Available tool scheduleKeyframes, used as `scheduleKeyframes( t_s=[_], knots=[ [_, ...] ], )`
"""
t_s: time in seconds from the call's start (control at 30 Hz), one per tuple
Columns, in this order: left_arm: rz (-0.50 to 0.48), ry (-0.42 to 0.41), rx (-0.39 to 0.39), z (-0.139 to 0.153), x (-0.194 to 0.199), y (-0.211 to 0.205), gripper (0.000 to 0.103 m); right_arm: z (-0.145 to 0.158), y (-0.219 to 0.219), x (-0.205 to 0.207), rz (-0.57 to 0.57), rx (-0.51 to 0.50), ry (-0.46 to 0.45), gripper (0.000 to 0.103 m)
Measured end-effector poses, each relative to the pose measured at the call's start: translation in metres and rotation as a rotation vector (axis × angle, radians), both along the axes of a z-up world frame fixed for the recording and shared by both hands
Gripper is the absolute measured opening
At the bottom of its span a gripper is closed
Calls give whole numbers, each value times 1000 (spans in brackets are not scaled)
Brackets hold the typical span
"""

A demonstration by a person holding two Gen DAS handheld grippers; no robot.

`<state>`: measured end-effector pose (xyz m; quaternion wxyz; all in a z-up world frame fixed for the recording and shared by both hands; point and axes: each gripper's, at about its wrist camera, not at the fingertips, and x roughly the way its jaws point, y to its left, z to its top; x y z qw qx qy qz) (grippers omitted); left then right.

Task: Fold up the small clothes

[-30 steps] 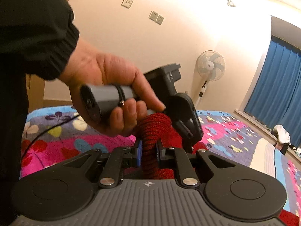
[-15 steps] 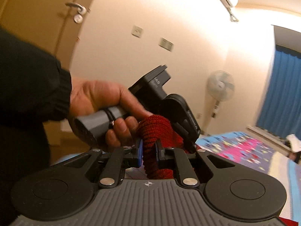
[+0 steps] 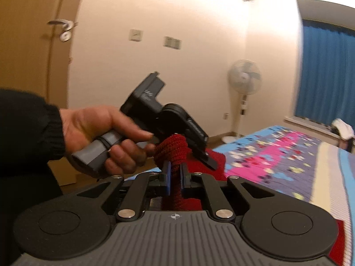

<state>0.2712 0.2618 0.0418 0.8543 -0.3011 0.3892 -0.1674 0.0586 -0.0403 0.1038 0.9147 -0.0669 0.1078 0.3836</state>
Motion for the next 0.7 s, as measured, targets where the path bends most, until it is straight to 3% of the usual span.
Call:
scheduleKeyframes(
  t_s=[0.17,0.23,0.3,0.33,0.4,0.5,0.57,0.63,0.67,0.7],
  knots=[
    [-137,-125,27,17,16,-86,33,3,-61,0,-148,46,16,6],
    [-178,-155,-2,19,21,-117,44,-2,-90,-6,-240,65,15,5],
    [-207,-149,-24,18,28,-141,62,-11,-120,-7,-347,88,58,2],
    [-213,-163,-33,19,30,-148,64,-19,-135,-5,-426,97,94,0],
    [-212,-182,-11,19,31,-155,65,-40,-168,10,-593,108,239,0],
    [-211,-156,30,12,34,-158,65,-84,-221,41,-705,265,614,0],
    [-200,-146,59,10,31,-154,64,-97,-238,45,-708,364,685,0],
    [-181,-146,61,10,30,-143,64,-94,-239,46,-662,411,659,5],
    [-171,-143,53,10,30,-138,64,-92,-239,48,-626,435,658,13],
    [-161,-139,47,11,29,-133,64,-91,-237,51,-579,470,661,39]
  ],
)
